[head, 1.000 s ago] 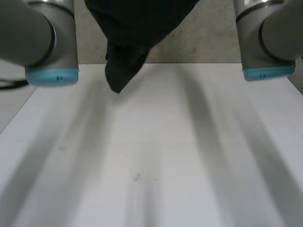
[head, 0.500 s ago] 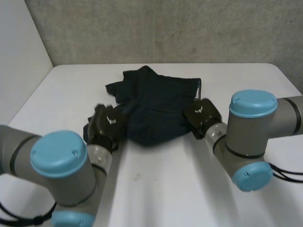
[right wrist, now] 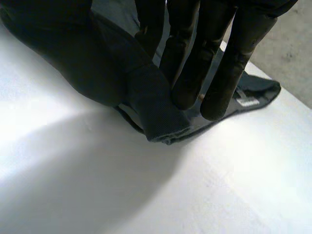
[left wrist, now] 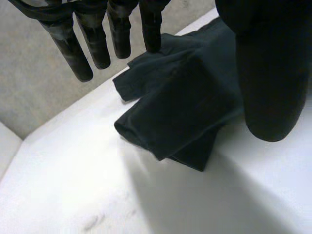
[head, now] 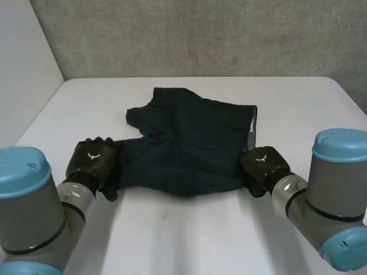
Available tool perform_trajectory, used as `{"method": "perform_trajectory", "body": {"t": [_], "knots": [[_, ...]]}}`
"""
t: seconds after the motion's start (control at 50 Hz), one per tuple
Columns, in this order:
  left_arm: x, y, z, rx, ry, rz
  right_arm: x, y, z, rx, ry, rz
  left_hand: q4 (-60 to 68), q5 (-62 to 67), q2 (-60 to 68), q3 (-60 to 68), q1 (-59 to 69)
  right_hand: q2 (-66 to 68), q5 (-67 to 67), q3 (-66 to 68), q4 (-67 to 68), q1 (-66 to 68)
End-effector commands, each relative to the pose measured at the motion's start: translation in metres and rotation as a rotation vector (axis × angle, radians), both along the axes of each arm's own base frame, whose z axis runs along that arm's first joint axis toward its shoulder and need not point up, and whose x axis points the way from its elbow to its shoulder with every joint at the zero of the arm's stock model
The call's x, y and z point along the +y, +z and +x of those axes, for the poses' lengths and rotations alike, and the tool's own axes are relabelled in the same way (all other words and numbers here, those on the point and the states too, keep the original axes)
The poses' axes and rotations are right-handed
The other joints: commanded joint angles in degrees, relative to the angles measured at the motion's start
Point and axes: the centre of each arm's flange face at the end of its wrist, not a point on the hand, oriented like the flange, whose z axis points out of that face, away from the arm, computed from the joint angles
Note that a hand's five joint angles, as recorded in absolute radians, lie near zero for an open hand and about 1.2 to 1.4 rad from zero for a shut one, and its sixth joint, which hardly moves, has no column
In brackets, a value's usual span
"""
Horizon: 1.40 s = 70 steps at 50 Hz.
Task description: Fold the shorts.
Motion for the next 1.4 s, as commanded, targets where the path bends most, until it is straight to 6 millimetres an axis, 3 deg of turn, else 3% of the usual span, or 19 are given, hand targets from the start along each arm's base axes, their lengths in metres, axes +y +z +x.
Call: {"method": "perform_trajectory", "body": {"t": [0.02,0.14,0.34,0.42,0.44,0.46,0.58,0.7,0.8,0.88,0.98,1.08,1.18,1.26,1.28,1.4], "knots": [[-0.012,-0.003,0.016,0.160,-0.011,0.144,-0.004,-0.003,-0.006,-0.007,-0.026,0.016,9.4,9.1,9.1,9.4,9.4,13.3,15.0,10.5,11.8,24.6],[-0.019,-0.006,0.024,0.263,-0.032,0.248,-0.004,-0.003,-0.005,-0.011,-0.023,0.005,11.2,11.0,11.0,11.3,11.3,13.3,15.0,10.5,11.8,24.6],[-0.026,-0.011,0.024,0.251,-0.011,0.225,-0.004,-0.003,-0.006,-0.012,-0.026,0.006,18.6,18.4,18.3,18.7,18.7,13.3,15.0,10.5,11.8,24.6],[-0.033,-0.021,0.026,0.234,0.024,0.213,-0.004,-0.003,-0.006,-0.012,-0.026,0.006,39.1,38.8,38.8,39.2,39.2,13.3,15.0,10.5,11.8,24.6],[-0.035,-0.022,0.026,0.231,0.036,0.208,-0.004,-0.003,-0.006,-0.012,-0.026,0.006,54.7,54.4,54.4,54.7,54.7,13.3,15.0,10.5,11.8,24.6],[-0.036,-0.021,0.027,0.229,0.040,0.206,-0.004,-0.003,-0.006,-0.012,-0.026,0.006,61.5,61.2,61.2,61.5,61.5,13.3,15.0,10.5,11.8,24.6],[-0.027,-0.013,0.024,0.227,0.024,0.194,-0.006,0.001,-0.005,-0.009,-0.016,-0.009,65.0,64.8,64.8,65.1,65.1,13.3,15.0,10.5,11.8,24.6],[0.009,0.020,0.024,0.151,-0.038,0.178,-0.001,0.028,-0.007,0.029,0.014,-0.073,65.0,64.8,64.8,65.1,65.1,13.3,15.0,10.5,11.8,24.6],[0.040,0.041,0.031,0.039,-0.083,0.205,0.016,0.044,-0.012,0.122,0.085,-0.062,65.0,64.8,64.8,65.1,65.1,13.3,15.0,10.5,11.8,24.6],[0.068,0.052,0.040,-0.040,-0.104,0.265,0.038,0.061,-0.019,0.209,0.149,-0.030,65.0,64.8,64.8,65.1,65.1,13.3,15.0,10.5,11.8,24.6],[0.110,0.068,0.048,-0.125,-0.175,0.342,0.082,0.080,-0.038,0.367,0.252,0.091,65.0,64.8,64.8,65.1,65.1,13.3,15.0,10.5,11.8,24.6],[0.127,0.073,0.051,-0.171,-0.214,0.366,0.098,0.087,-0.050,0.395,0.313,0.170,65.0,64.8,64.8,65.1,65.1,13.3,15.0,10.5,11.8,24.6],[0.107,0.071,0.043,-0.178,-0.224,0.300,0.082,0.093,-0.048,0.307,0.317,0.143,65.0,64.8,64.8,65.1,65.1,13.3,15.0,10.5,11.8,24.6],[0.065,0.068,0.026,-0.155,-0.216,0.202,0.043,0.083,-0.039,0.224,0.263,0.145,65.0,64.8,64.8,65.1,65.1,13.3,15.0,10.5,11.8,24.6],[0.046,0.066,0.019,-0.143,-0.212,0.157,0.025,0.078,-0.035,0.191,0.227,0.140,65.0,64.8,64.8,65.1,65.1,13.3,15.0,10.5,11.8,24.6],[-0.020,0.063,-0.015,-0.101,-0.218,0.007,-0.021,0.080,-0.022,0.162,0.144,0.051,65.0,64.8,64.8,65.1,65.1,13.3,15.0,10.5,11.8,24.6]]}}
